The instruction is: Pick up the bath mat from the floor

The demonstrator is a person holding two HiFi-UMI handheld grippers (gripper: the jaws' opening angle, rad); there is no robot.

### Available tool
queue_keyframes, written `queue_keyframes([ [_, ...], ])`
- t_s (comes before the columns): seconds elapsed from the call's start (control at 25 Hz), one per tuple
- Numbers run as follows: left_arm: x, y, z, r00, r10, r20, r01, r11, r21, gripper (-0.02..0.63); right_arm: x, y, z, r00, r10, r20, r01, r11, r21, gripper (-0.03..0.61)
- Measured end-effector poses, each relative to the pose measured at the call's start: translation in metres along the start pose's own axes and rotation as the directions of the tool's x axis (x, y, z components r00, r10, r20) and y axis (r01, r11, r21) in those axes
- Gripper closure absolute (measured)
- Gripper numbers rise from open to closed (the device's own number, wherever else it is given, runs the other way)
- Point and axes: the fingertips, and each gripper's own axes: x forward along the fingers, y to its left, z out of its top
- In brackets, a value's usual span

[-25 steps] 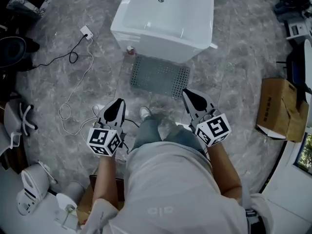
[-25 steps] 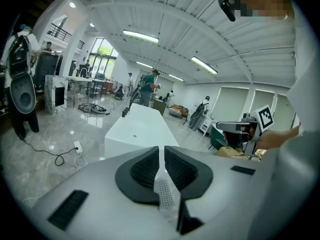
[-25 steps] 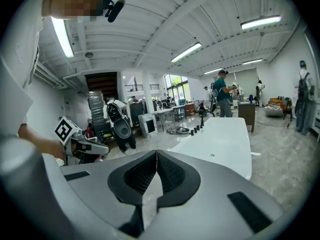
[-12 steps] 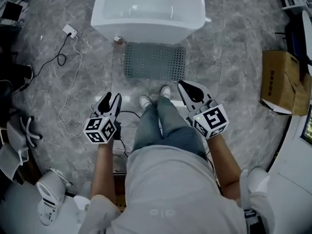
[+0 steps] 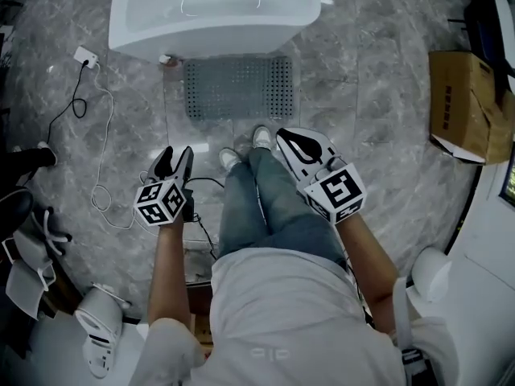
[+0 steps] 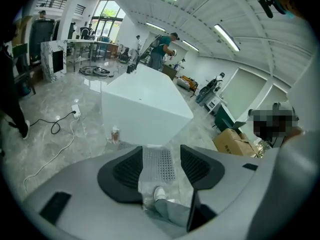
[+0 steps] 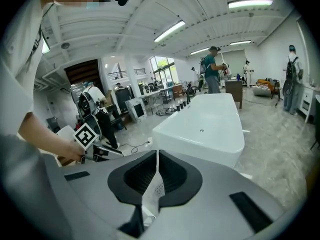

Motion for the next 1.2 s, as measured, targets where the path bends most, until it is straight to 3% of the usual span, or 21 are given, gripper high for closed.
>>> queue_keyframes([
  [0.56, 0.144, 0.087, -0.073, 0.990, 0.051, -0.130, -0.052, 0.999, -0.005, 0.357, 0.101, -0.044, -0.084, 0.992, 0.006, -0.123, -0.003, 1.000, 0.019, 0.551],
  [0.92, 0.219, 0.154, -0.138, 0.971, 0.087, -0.223, -0.080, 0.996, 0.040, 0.354, 0.168, -0.062, -0.147, 0.980, -0.002, -0.200, 0.011, 0.999, 0.046, 0.549],
  [1.2, 0.277, 0.197, -0.180, 0.960, 0.123, -0.252, -0.105, 0.991, 0.083, 0.348, 0.215, -0.069, -0.195, 0.975, -0.006, -0.221, 0.018, 0.999, 0.051, 0.549],
])
